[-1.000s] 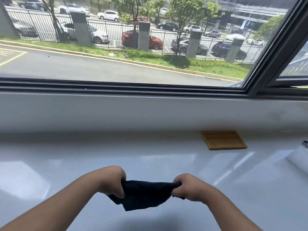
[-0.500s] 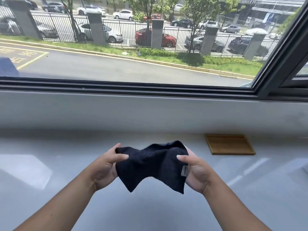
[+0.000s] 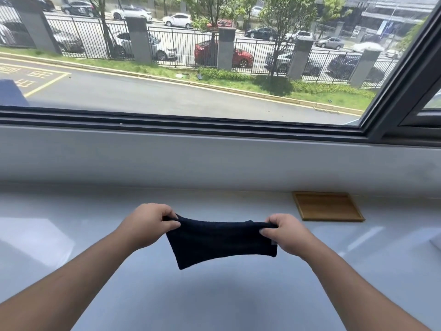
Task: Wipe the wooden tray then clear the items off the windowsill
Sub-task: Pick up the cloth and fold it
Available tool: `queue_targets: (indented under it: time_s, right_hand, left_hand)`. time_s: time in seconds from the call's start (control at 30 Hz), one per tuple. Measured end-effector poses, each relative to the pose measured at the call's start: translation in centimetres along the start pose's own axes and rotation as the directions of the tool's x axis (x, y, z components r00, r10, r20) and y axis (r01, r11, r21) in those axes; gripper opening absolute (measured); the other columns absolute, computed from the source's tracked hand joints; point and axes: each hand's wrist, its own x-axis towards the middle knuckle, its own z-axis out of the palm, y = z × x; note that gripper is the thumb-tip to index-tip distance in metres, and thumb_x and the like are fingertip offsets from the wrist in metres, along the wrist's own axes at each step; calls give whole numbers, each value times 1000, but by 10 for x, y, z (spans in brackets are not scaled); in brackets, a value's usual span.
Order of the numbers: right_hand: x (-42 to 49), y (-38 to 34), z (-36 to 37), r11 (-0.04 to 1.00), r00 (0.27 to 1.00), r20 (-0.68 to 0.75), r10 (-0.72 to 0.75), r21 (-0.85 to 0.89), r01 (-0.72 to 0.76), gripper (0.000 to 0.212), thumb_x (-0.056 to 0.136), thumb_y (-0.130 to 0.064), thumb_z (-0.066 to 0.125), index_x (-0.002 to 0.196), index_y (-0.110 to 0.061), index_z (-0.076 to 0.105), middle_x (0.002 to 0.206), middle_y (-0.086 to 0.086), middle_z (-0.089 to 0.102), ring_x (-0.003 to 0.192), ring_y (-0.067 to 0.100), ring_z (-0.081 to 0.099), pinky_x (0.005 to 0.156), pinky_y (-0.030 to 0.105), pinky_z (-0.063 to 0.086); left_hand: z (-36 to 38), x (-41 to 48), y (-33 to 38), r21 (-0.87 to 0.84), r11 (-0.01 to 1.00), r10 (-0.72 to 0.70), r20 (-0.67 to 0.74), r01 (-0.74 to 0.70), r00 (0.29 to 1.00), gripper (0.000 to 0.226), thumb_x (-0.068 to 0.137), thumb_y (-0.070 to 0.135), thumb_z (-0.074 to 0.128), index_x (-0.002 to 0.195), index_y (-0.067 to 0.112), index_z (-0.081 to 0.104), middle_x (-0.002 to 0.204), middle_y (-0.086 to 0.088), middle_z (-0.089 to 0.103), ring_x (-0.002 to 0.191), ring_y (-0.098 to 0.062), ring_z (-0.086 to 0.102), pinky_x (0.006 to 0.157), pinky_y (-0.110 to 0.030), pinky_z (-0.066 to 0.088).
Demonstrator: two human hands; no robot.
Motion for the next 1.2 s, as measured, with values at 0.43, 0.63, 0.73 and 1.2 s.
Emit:
queue_targets:
  time_s: [0.43,0.63,0.73,1.2]
  right_hand:
    - [-5,-28,46,881,991,44,128,453,-134,17,96,-25,64,100,-10,72,100,17,80,78,28,74,85,51,62]
    - [-20,-67,77,864,978,190,-90,503,-18,19,95,-15,62,111,-4,66,99,22,74,80,32,68,74,48,57]
    - [-24,-72,80,832,929,336,-154,551,-61,49,85,-23,83,121,-6,54,107,30,75,86,42,77,65,40,57]
    - [-1,-36,86,574,917,322,-234,807,-136,29,100,-9,55,125,-2,68,119,25,72,104,35,69,93,49,51]
  left_hand:
    - [11,-10,30,-356,894,-257,88,271,962,23,77,37,66,76,16,57,64,0,66,52,-20,61,54,-31,47]
    - [27,-26,74,-658,639,-162,390,398,906,25,99,31,67,101,6,63,80,-11,81,73,-26,80,65,-33,64]
    - [31,-27,78,-704,620,-29,419,345,908,28,106,28,57,114,7,72,96,-6,83,92,-20,80,83,-31,60]
    - [62,-23,4,-722,558,61,526,408,848,39,75,40,87,112,28,77,121,6,78,120,-8,68,104,-38,42]
